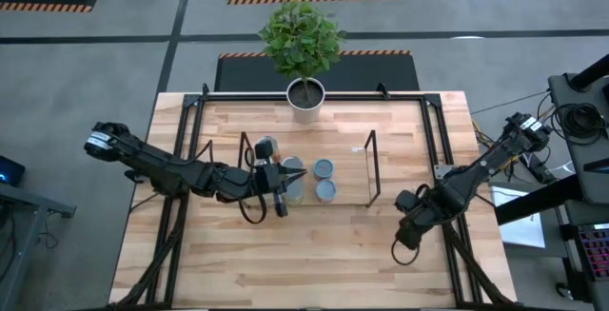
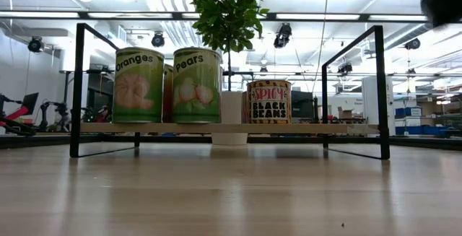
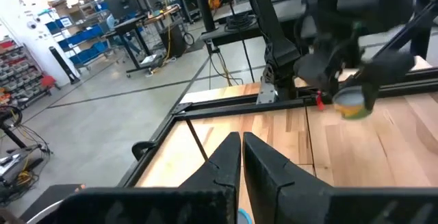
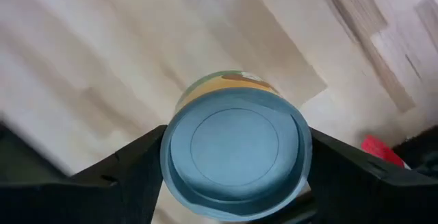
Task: Pick and place cans onto a shelf
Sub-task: Put the canned mushrooms on the shelf
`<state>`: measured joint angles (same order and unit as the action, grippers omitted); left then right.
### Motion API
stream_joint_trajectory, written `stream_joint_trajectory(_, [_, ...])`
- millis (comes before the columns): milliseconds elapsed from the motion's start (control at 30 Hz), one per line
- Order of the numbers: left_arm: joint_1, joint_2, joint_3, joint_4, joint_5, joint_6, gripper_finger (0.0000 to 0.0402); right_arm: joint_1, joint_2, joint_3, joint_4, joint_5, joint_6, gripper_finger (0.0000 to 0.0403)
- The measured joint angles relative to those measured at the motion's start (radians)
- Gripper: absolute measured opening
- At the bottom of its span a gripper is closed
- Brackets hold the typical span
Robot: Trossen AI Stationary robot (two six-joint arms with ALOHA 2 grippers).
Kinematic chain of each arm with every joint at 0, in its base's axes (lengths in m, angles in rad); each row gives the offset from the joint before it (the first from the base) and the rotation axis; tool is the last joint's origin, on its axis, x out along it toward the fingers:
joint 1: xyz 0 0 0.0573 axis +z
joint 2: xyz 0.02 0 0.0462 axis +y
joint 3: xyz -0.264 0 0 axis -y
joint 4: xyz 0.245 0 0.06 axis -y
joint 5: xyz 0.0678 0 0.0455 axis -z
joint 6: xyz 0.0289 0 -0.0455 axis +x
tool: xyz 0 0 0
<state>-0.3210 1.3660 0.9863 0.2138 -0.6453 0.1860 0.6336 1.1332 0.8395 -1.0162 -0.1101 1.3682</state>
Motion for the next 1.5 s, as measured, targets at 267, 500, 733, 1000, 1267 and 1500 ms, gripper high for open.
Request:
stream_joint_trajectory(267, [-0.010,-0.046,-0.001,-0.110,0.000,-0.069,0.0000,0.123,0.003,0.236,-0.006,0.150,-0.035,0.0288])
stream_joint_trajectory(500, [-0.029,-0.102,-0.002,-0.204,0.000,-0.129,0.0000,0.185,0.053,0.453,0.010,0.365,-0.164,0.0289])
stream_joint_trajectory(733, [-0.075,-0.203,-0.012,-0.199,0.001,-0.102,0.0000,0.133,0.189,0.675,-0.012,0.428,-0.421,0.0290])
stream_joint_trajectory(1000, [-0.103,-0.338,-0.136,-0.094,0.002,-0.094,0.0000,-0.013,0.381,0.904,-0.239,0.417,-0.638,0.0290])
stream_joint_trajectory(1267, [-0.102,-0.463,-0.237,-0.032,0.001,-0.102,0.0000,-0.186,0.483,0.982,-0.340,0.320,-0.844,0.0290])
stream_joint_trajectory(1500, [-0.102,-0.479,-0.245,-0.032,0.001,-0.117,0.0000,-0.314,0.513,0.959,-0.341,0.267,-0.978,0.0290])
